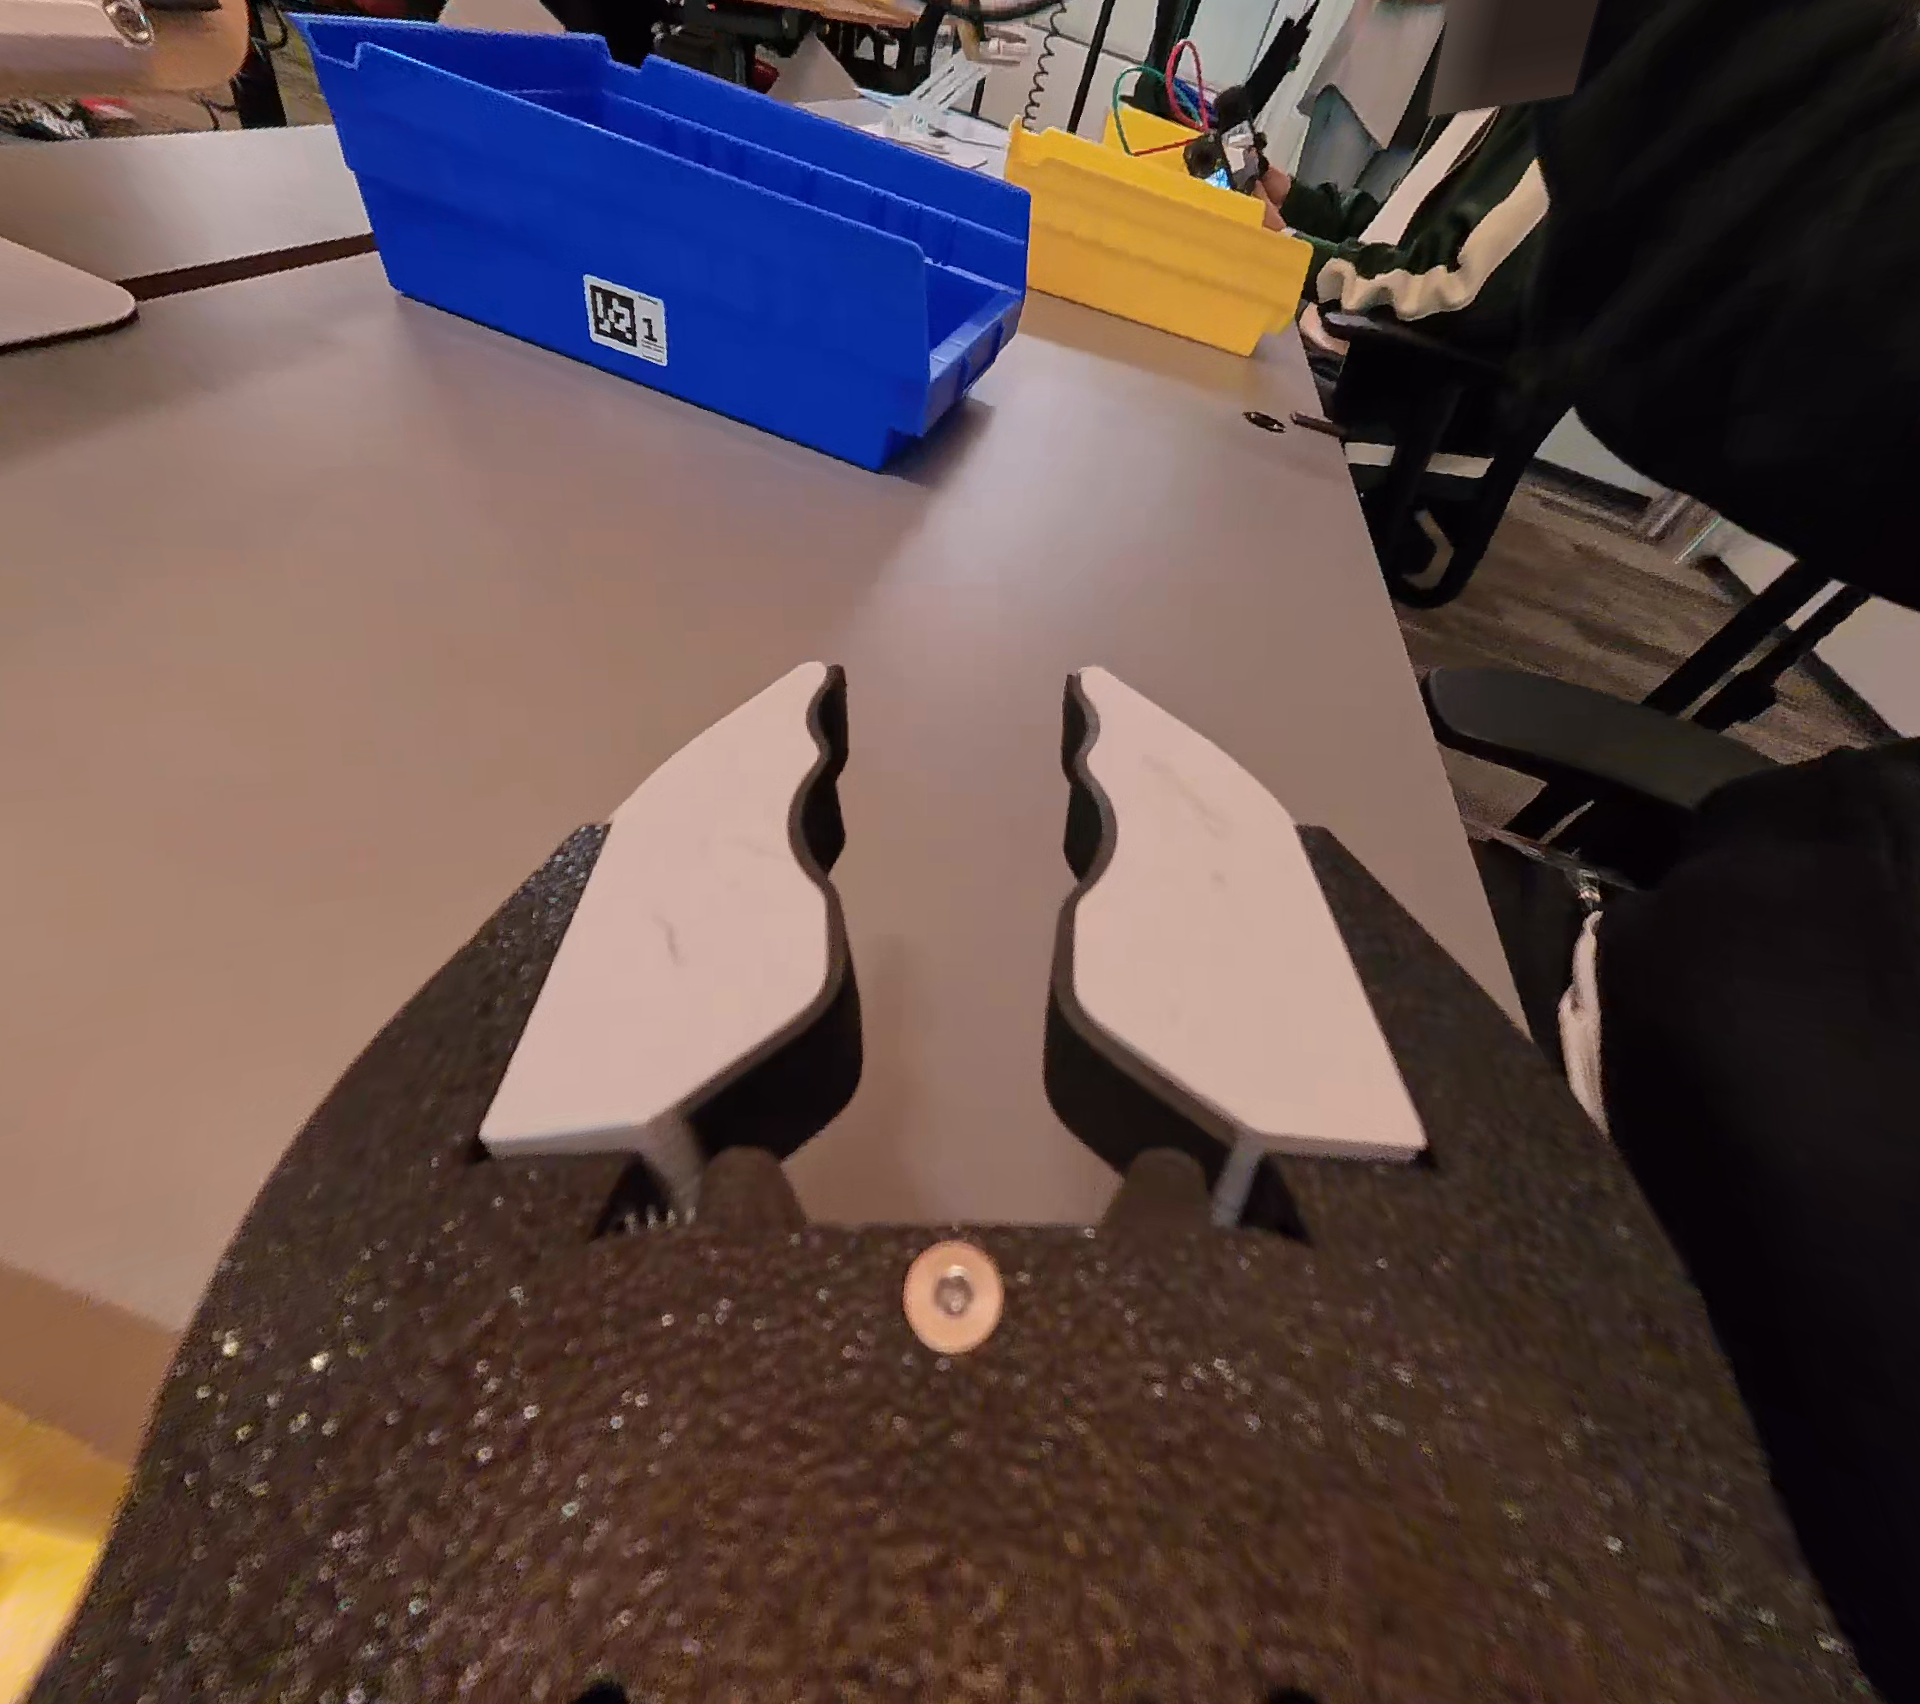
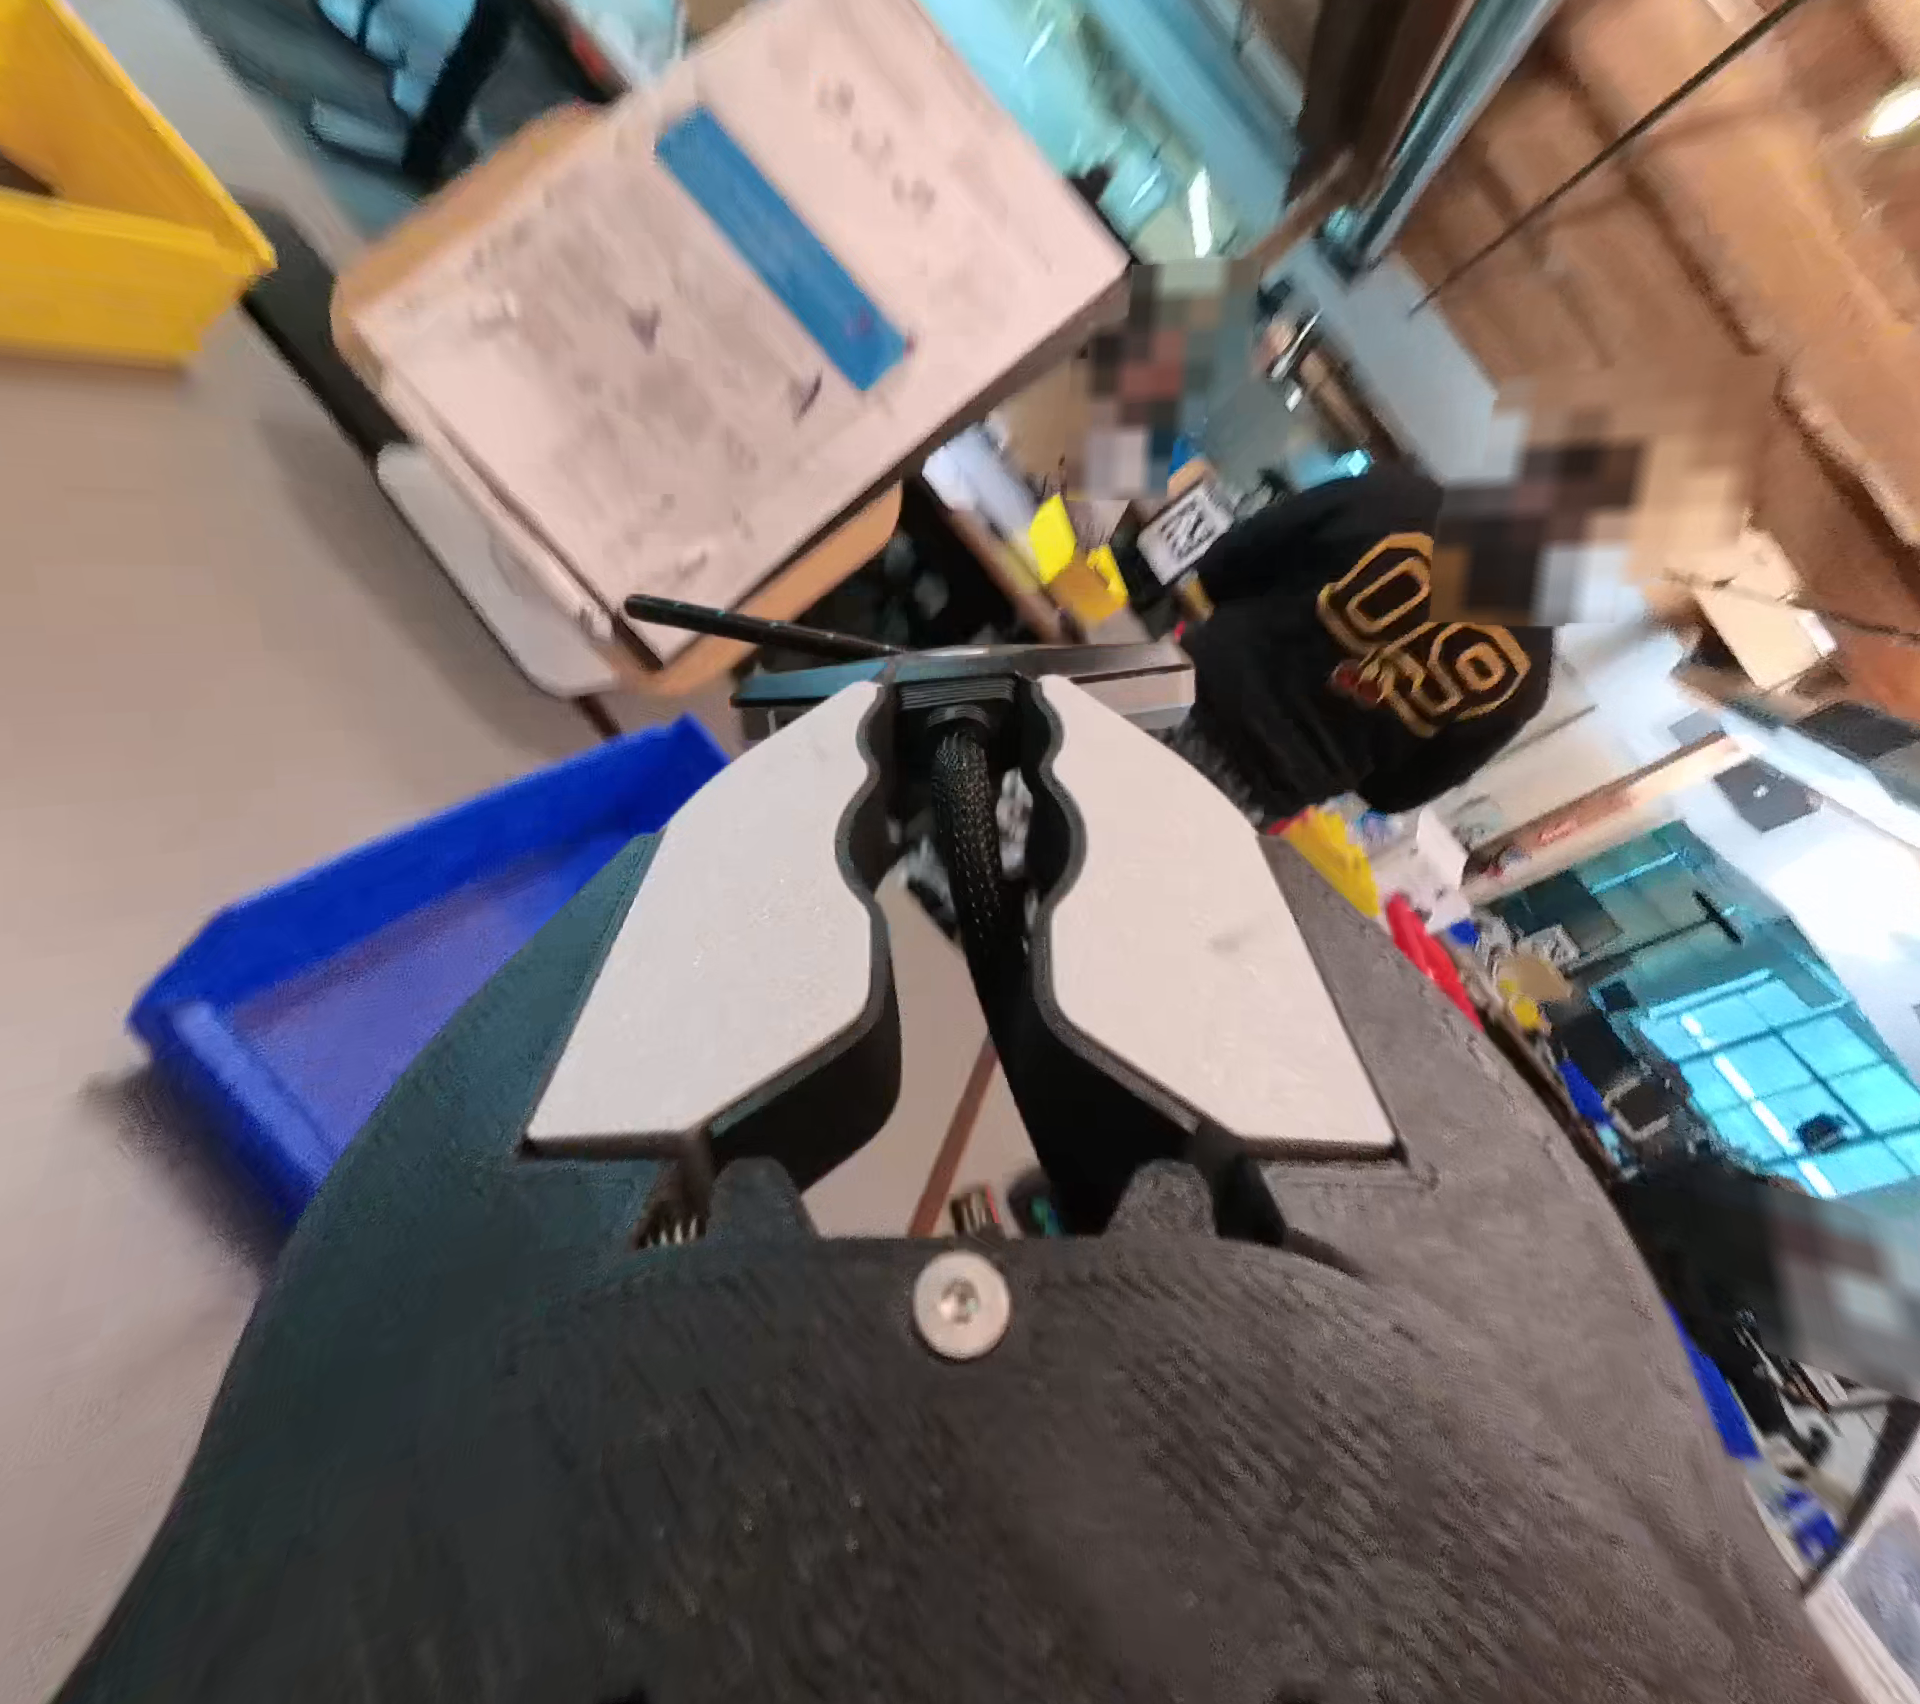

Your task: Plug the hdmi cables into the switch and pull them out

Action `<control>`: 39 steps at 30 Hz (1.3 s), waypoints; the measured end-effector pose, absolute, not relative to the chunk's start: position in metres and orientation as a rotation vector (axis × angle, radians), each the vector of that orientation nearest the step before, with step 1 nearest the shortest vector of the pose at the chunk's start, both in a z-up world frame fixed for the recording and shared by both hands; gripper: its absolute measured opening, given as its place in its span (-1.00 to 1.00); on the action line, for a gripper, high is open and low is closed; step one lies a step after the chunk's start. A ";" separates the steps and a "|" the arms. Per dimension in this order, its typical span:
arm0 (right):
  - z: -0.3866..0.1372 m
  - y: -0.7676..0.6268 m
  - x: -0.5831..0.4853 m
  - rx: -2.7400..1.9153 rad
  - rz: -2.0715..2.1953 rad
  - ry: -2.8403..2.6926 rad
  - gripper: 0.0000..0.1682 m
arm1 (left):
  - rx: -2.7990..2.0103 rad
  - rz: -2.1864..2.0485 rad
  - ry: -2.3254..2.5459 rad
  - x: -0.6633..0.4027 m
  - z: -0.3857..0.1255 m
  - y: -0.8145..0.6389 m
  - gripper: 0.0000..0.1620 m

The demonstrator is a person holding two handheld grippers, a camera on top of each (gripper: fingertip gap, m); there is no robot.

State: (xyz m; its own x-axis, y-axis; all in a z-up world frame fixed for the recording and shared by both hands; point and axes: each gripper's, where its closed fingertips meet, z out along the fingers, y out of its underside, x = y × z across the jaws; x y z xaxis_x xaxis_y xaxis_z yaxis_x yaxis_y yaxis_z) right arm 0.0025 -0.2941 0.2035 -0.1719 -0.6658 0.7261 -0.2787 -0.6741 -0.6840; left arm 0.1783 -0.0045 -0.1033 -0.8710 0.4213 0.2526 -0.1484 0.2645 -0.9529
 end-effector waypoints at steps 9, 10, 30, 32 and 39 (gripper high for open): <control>0.116 -0.341 0.086 -2.093 -1.521 1.272 -0.72 | -0.260 1.593 -2.058 0.175 -0.112 -0.006 -0.52; 0.109 -0.343 0.095 -2.082 -1.484 1.289 -0.73 | -0.268 1.597 -2.040 0.173 -0.111 -0.006 -0.53; 0.035 -0.400 0.147 -1.274 -1.073 1.559 -0.73 | -0.292 1.639 -1.789 0.164 -0.089 0.000 -0.56; 0.033 -0.402 0.146 -1.234 -1.054 1.568 -0.73 | -0.303 1.622 -1.795 0.161 -0.090 0.000 -0.56; 0.041 -0.404 0.147 -1.138 -1.026 1.632 -0.72 | -0.285 1.636 -1.769 0.164 -0.087 0.001 -0.58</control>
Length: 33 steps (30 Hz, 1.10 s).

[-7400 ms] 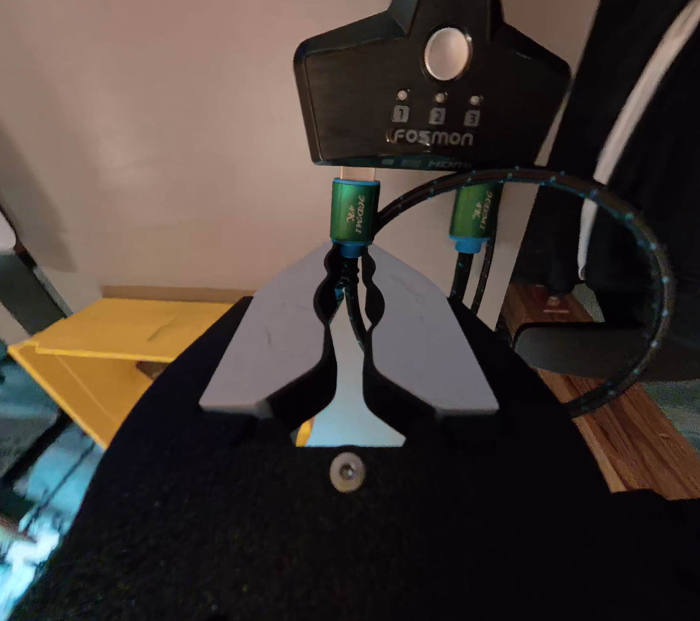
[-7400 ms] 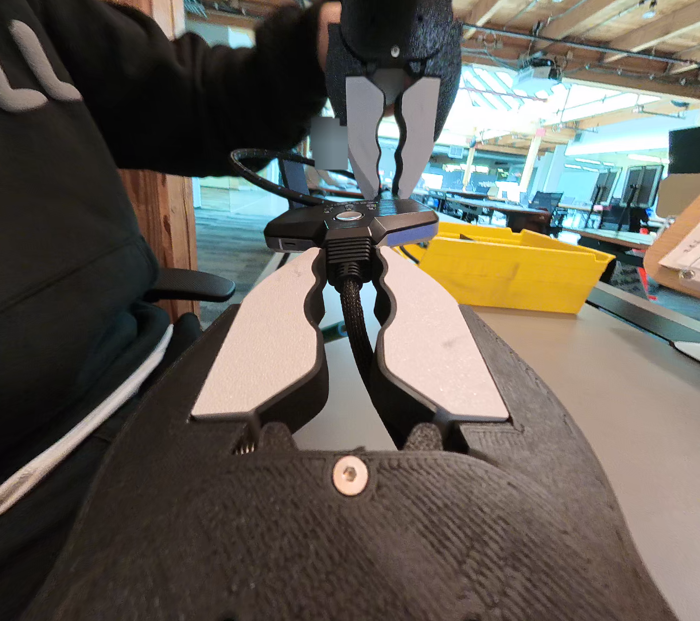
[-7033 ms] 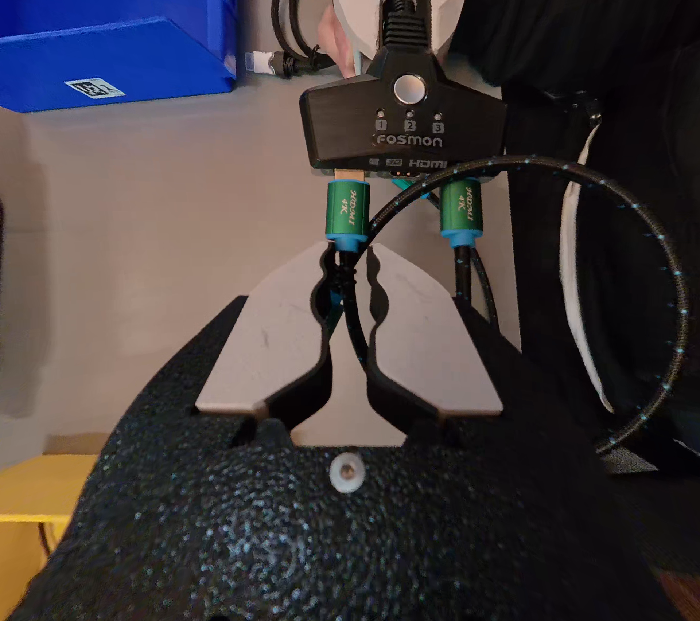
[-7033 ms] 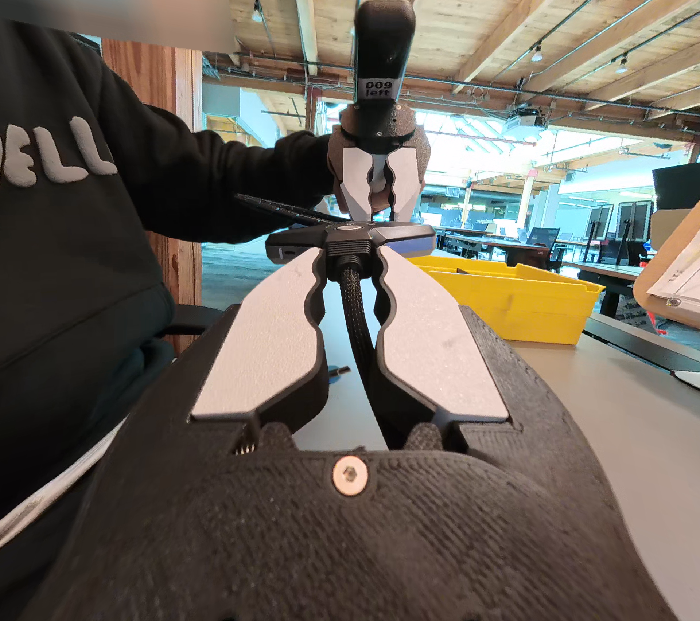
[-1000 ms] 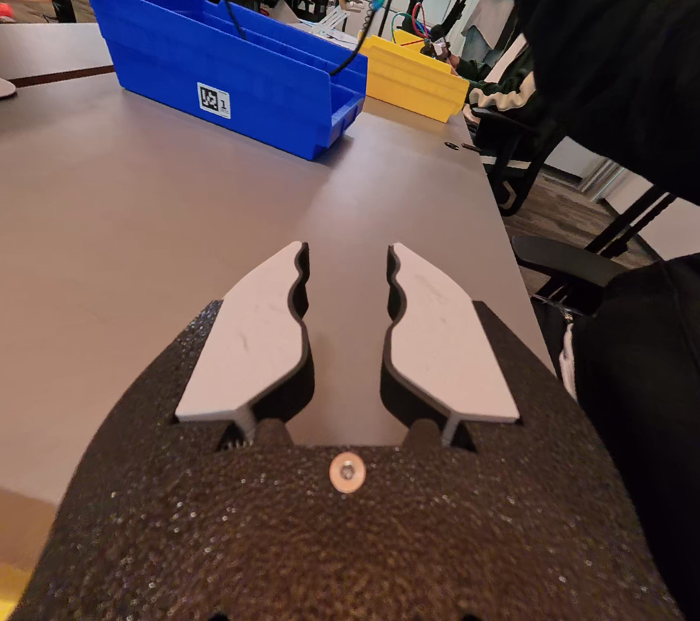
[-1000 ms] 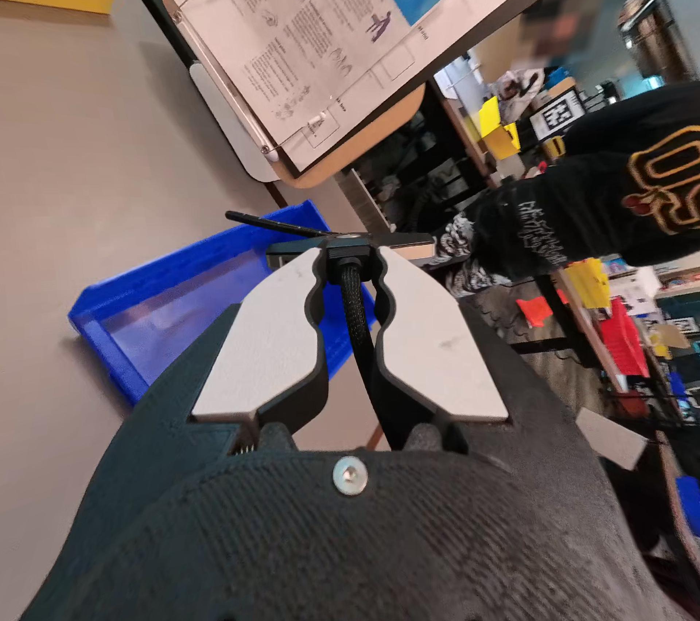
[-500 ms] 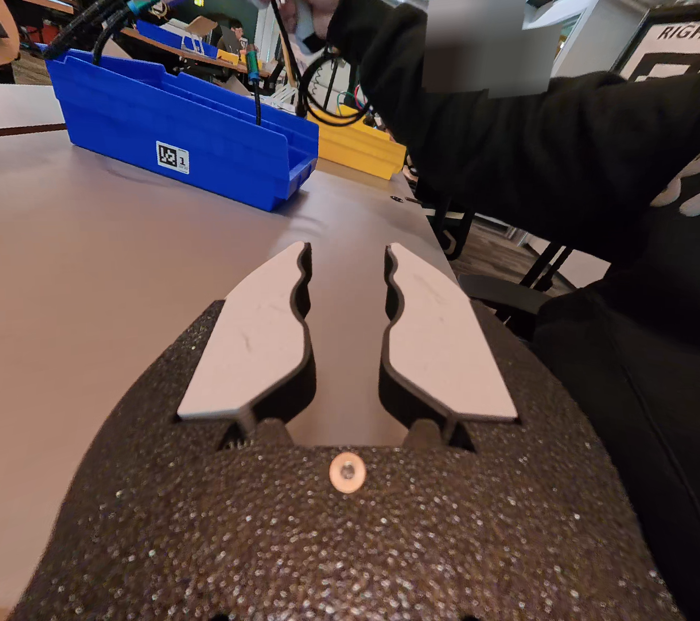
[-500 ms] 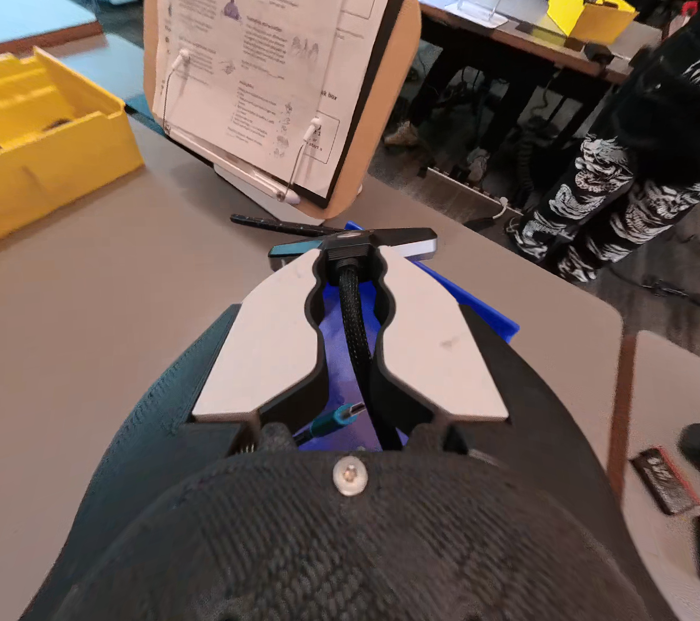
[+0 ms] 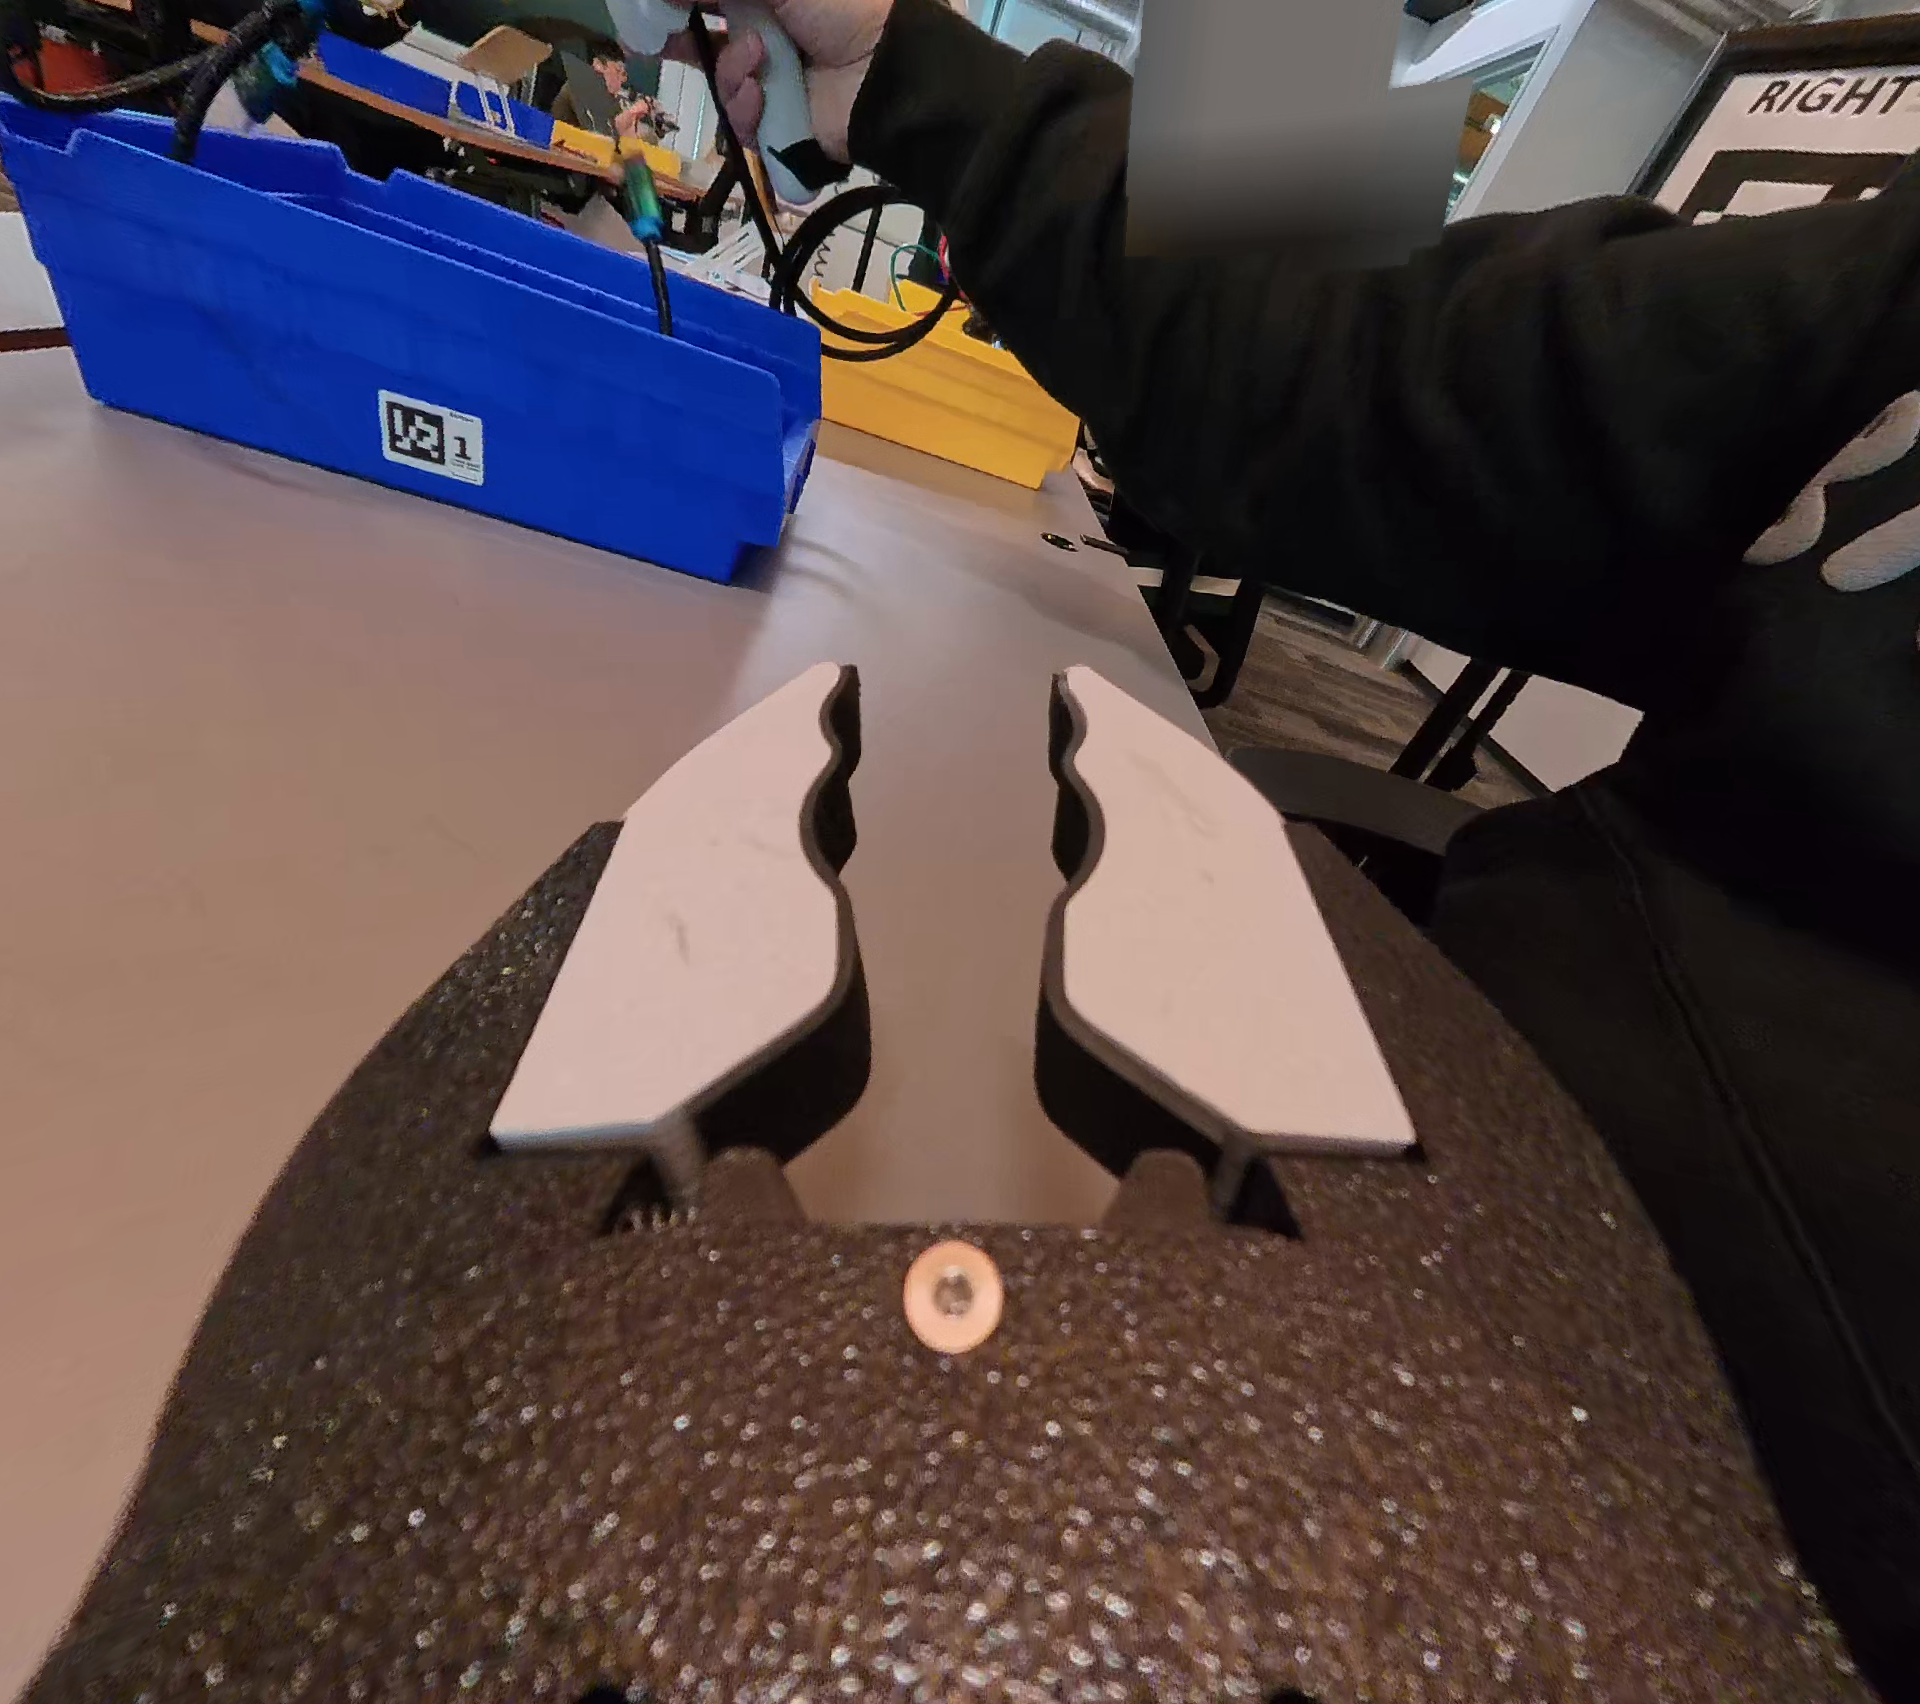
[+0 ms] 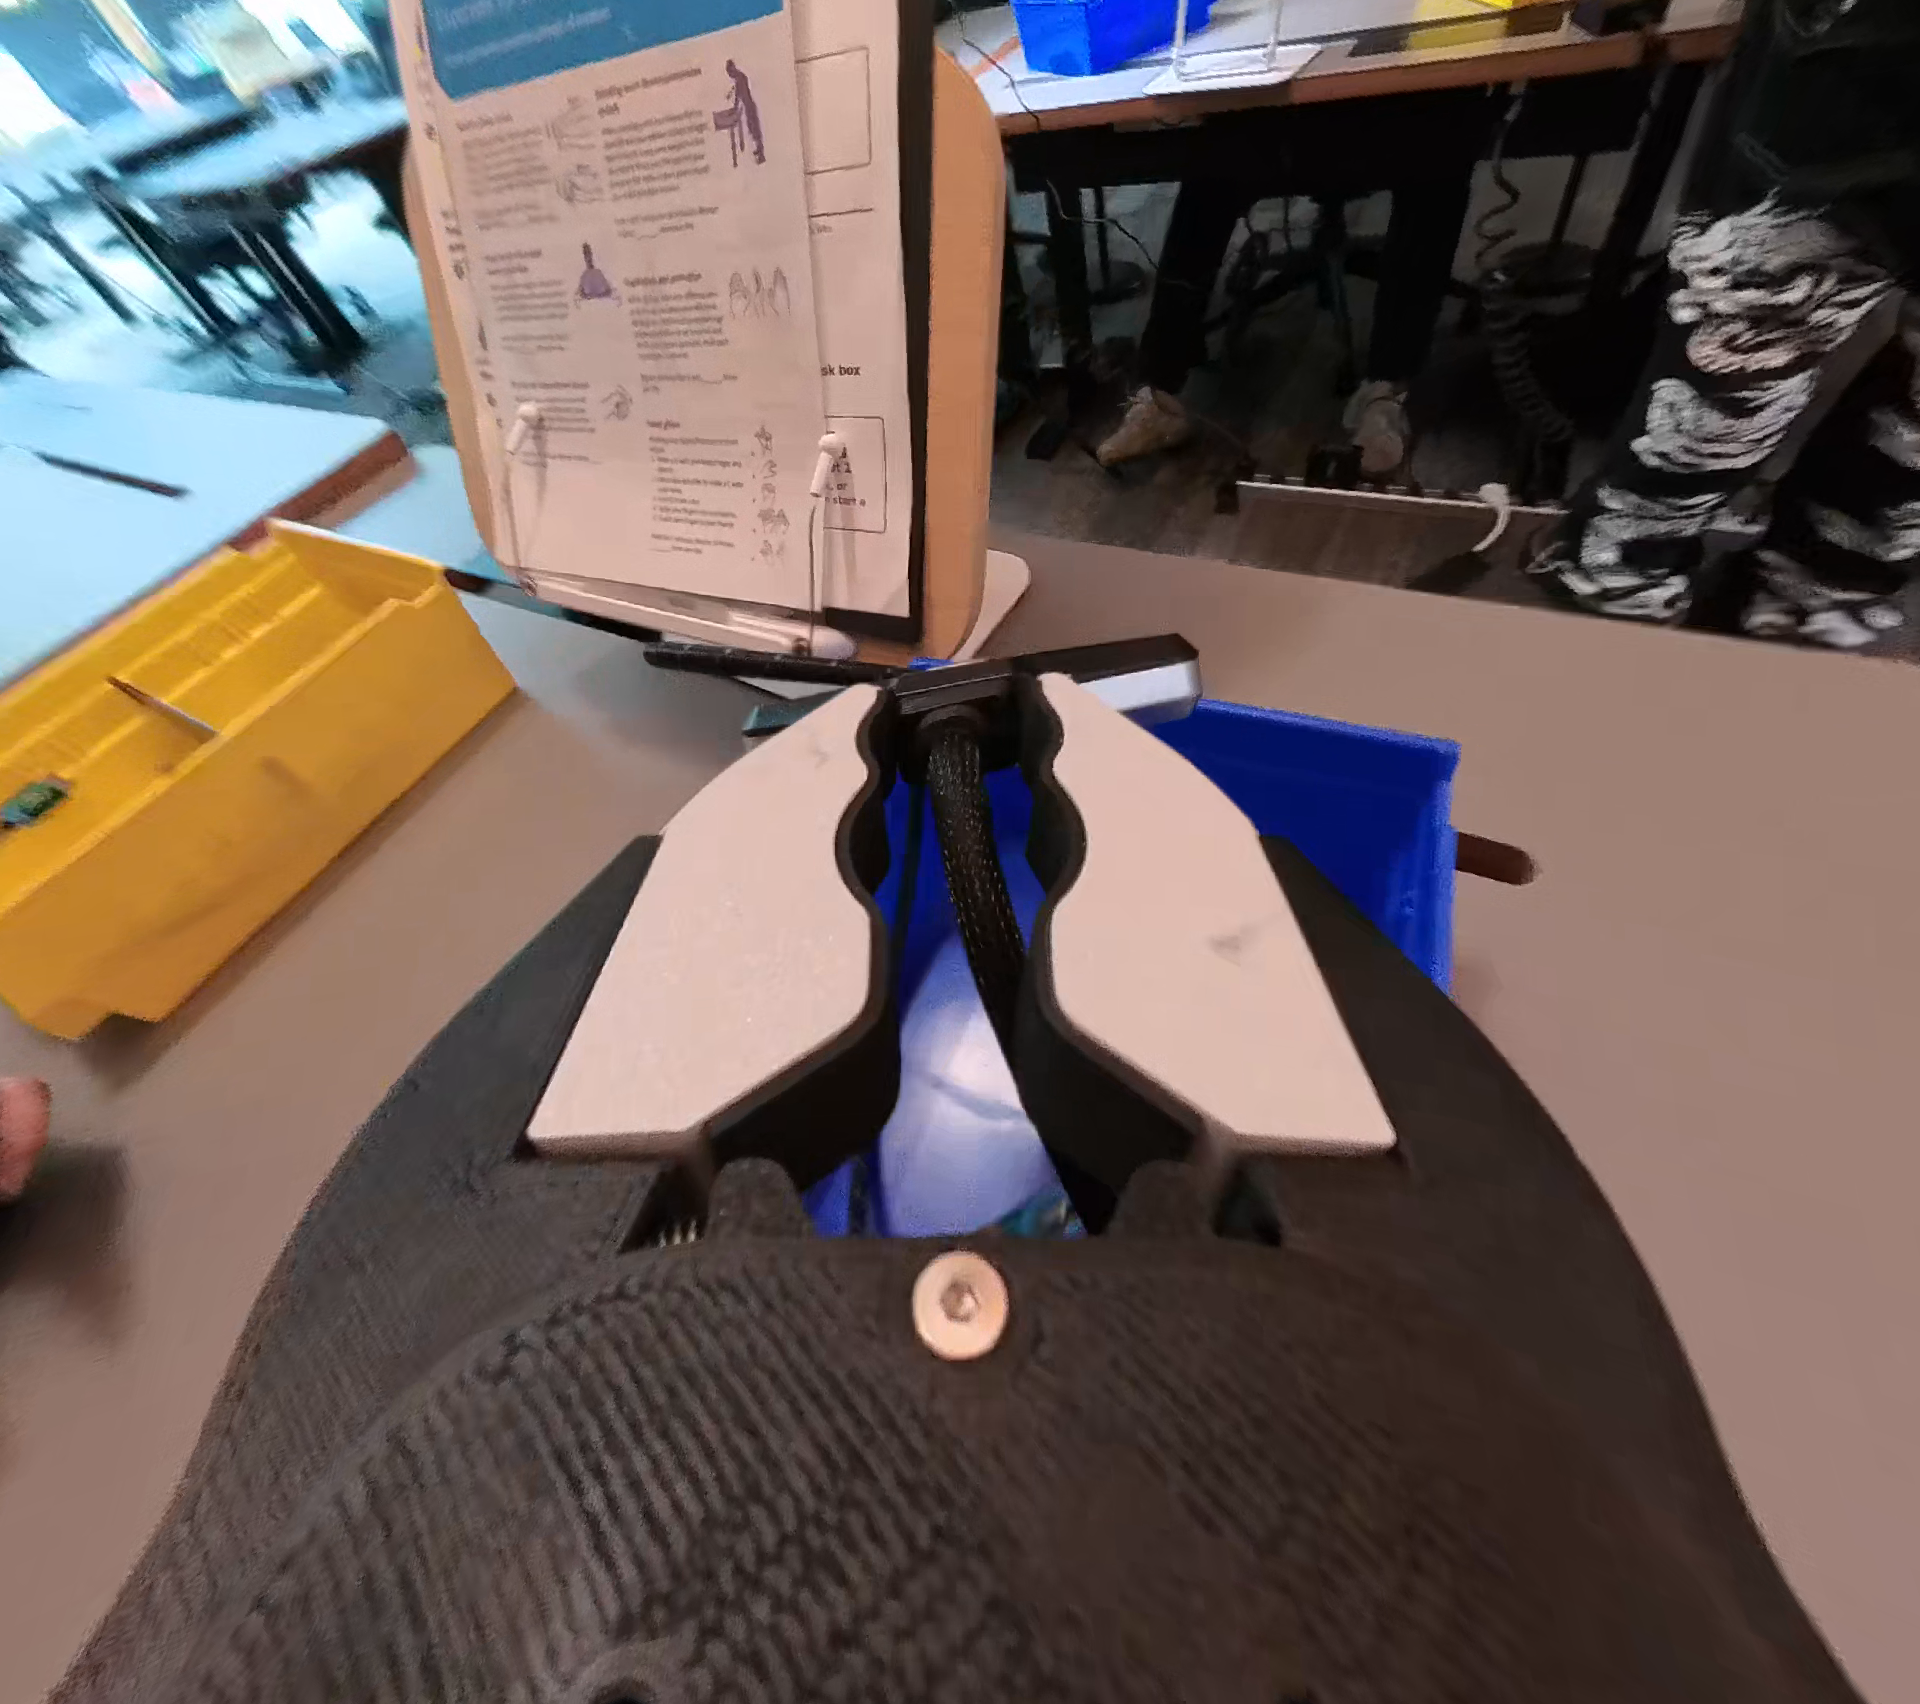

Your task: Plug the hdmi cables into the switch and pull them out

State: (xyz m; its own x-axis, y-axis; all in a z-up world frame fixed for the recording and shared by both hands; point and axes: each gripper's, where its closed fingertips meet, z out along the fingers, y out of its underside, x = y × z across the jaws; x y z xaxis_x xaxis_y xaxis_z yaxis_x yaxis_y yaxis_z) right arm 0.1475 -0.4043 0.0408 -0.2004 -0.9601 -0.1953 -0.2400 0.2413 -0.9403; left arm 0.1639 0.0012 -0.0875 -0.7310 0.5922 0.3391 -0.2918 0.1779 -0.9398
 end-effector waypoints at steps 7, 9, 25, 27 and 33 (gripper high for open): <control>0.070 -0.366 0.160 -1.491 -1.120 1.619 -0.73 | -0.239 1.596 -1.729 0.163 -0.087 0.001 -0.58; 0.072 -0.361 0.164 -1.551 -1.143 1.630 -0.73 | -0.253 1.583 -1.735 0.161 -0.088 0.001 -0.58; 0.105 -0.347 0.172 -1.792 -1.256 1.651 -0.73 | -0.222 1.514 -1.713 0.157 -0.090 0.001 -0.60; 0.113 -0.343 0.177 -1.756 -1.260 1.634 -0.73 | -0.212 1.505 -1.708 0.158 -0.090 0.000 -0.60; 0.104 -0.358 0.184 -1.700 -1.304 1.573 -0.73 | -0.204 1.517 -1.694 0.159 -0.089 0.001 -0.61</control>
State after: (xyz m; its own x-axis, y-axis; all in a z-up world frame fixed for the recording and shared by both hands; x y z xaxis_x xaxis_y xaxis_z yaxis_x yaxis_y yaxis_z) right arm 0.1839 -0.3576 0.1041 -0.1141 -0.9417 0.3165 -0.4852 -0.2251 -0.8449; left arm 0.1591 0.0012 -0.0889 -0.6404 0.6125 0.4634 -0.3929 0.2571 -0.8829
